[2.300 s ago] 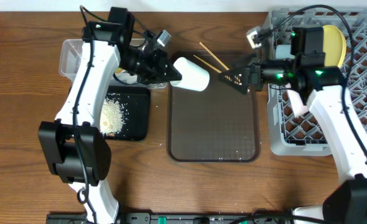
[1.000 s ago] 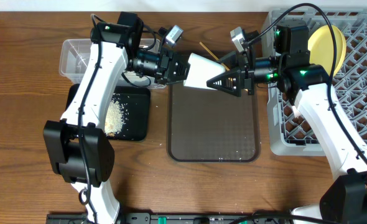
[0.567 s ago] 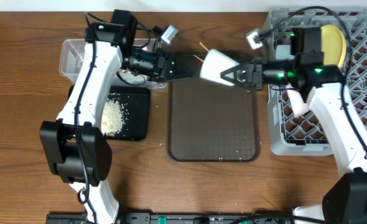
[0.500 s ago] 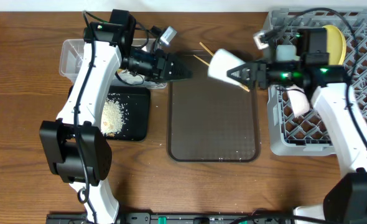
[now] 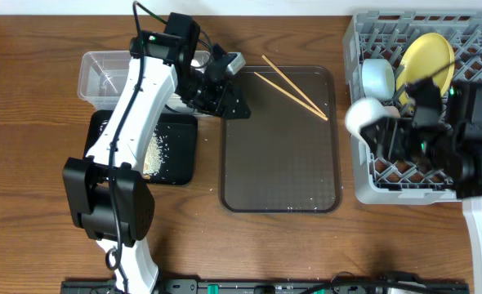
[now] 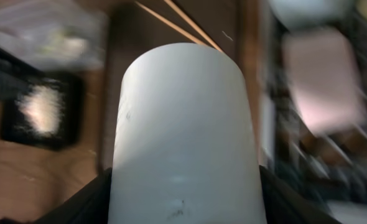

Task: Sort waste into correct bins and load items into the dishwasher rack
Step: 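Carry the white cup with the right gripper into the rack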

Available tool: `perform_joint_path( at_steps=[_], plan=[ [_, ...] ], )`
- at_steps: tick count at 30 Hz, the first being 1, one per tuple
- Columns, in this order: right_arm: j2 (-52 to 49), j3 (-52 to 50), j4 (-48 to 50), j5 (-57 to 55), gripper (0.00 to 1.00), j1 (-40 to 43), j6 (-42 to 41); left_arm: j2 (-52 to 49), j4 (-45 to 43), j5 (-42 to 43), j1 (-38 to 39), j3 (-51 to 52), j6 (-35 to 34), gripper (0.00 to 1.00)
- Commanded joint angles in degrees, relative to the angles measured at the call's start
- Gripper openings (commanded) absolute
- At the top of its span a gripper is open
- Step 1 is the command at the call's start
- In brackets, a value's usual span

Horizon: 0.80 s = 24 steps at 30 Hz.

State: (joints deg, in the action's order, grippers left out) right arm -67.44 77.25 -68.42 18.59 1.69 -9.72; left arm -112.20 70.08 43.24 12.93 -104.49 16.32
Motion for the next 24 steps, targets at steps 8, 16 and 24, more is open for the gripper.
perform_joint_path(
  at_steps=[8,16,24],
  plan=[
    [-3.6,0.7,-13.4,-18.5,0.52,2.6,-4.0,0.0,0.0,-6.7,1.1,0.0,-0.7,0.59],
    [-11.9,0.6,-14.7,-20.4,0.49,6.5,-3.1,0.0,-0.3,-6.7,2.6,0.0,-0.7,0.59],
    [-18.8,0.6,-12.8,-20.9,0.49,6.5,-3.1,0.0,-0.5,-6.7,3.6,0.0,-0.7,0.59]
  ],
)
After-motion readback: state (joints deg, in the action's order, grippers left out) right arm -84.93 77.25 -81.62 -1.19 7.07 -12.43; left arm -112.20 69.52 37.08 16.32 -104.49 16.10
